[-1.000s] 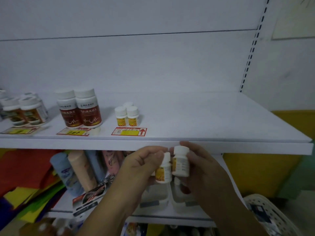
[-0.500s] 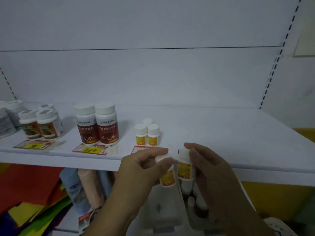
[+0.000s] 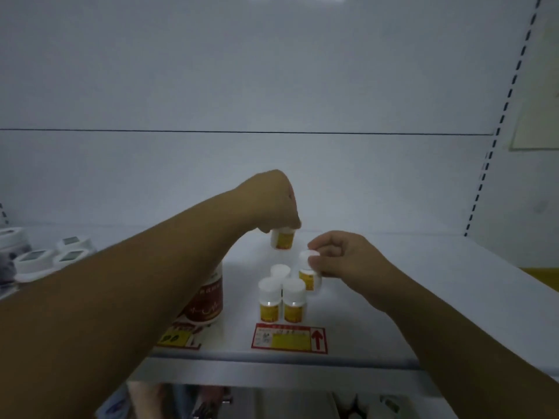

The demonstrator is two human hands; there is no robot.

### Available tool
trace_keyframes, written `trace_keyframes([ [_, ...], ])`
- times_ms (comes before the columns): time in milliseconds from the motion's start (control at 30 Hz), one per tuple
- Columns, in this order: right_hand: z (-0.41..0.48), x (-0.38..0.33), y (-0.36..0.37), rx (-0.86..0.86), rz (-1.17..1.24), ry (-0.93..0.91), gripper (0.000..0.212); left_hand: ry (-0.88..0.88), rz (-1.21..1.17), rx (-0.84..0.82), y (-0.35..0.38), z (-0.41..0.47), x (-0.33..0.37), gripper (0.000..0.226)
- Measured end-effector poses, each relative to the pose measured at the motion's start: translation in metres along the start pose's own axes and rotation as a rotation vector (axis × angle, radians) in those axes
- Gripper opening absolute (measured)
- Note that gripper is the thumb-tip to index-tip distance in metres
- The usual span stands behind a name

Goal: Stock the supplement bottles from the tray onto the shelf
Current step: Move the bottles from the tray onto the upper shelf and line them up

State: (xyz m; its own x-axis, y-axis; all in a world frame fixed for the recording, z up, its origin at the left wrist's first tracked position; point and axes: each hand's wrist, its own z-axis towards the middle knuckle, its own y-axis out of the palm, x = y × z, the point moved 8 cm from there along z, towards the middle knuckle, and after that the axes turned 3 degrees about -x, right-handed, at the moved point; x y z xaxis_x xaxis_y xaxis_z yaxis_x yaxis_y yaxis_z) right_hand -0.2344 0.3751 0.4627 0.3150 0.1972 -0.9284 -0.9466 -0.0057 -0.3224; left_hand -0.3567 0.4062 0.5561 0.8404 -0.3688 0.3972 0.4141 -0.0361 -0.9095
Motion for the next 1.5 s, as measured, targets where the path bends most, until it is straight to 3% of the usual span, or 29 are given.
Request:
trace_keyframes([
  [100, 0.005, 0.014, 0.01, -0.038, 0.019, 0.057, 0.014, -0.069, 0.061, -0.165, 0.027, 0.02, -0.013, 0.031],
  [367, 0.002, 0.022, 0.019, -0.06, 0.017, 0.089, 0.013, -0.055, 0.132, -0.368, 0.057, 0.033, -0.025, 0.025],
  [500, 0.001, 0.02, 0.019, -0.046, -0.016, 0.084, 0.015, -0.027, 0.197, -0.44, 0.071, 0.036, -0.025, 0.019],
  [633, 0.001, 0.023, 0.017, -0.02, -0.076, 0.078, 0.012, 0.029, 0.272, -0.469, 0.078, 0.041, -0.028, 0.029],
  [700, 0.005, 0.023, 0.001, 0.093, -0.298, 0.045, 0.031, 0.1, 0.346, -0.409, 0.074, 0.046, -0.02, 0.039],
  [767, 0.007, 0.019, -0.018, 0.146, -0.71, 0.007, 0.05, 0.19, 0.441, -0.321, 0.068, 0.05, -0.007, 0.052],
  [833, 0.006, 0.021, -0.032, 0.065, -1.092, 0.006, 0.063, 0.253, 0.459, -0.276, 0.069, 0.047, 0.005, 0.066],
  [900, 0.0, 0.027, -0.046, -0.01, -1.216, 0.052, 0.067, 0.316, 0.487, -0.22, 0.074, 0.04, 0.018, 0.072],
  [1167, -0.083, 0.02, -0.069, 0.027, -1.052, -0.088, 0.062, 0.449, 0.247, -0.027, 0.095, -0.018, 0.077, 0.065],
  [1300, -0.163, -0.004, -0.069, 0.179, -0.999, -0.49, 0.024, 0.629, 0.11, 0.134, 0.106, -0.088, 0.115, 0.034],
  [1400, -0.219, 0.013, -0.059, 0.113, -0.992, -0.654, 0.023, 0.732, 0.177, 0.044, 0.149, -0.139, 0.121, 0.033],
  [1500, -0.244, 0.071, -0.057, -0.024, -0.955, -0.498, 0.023, 0.705, 0.3, -0.153, 0.216, -0.162, 0.101, 0.036],
])
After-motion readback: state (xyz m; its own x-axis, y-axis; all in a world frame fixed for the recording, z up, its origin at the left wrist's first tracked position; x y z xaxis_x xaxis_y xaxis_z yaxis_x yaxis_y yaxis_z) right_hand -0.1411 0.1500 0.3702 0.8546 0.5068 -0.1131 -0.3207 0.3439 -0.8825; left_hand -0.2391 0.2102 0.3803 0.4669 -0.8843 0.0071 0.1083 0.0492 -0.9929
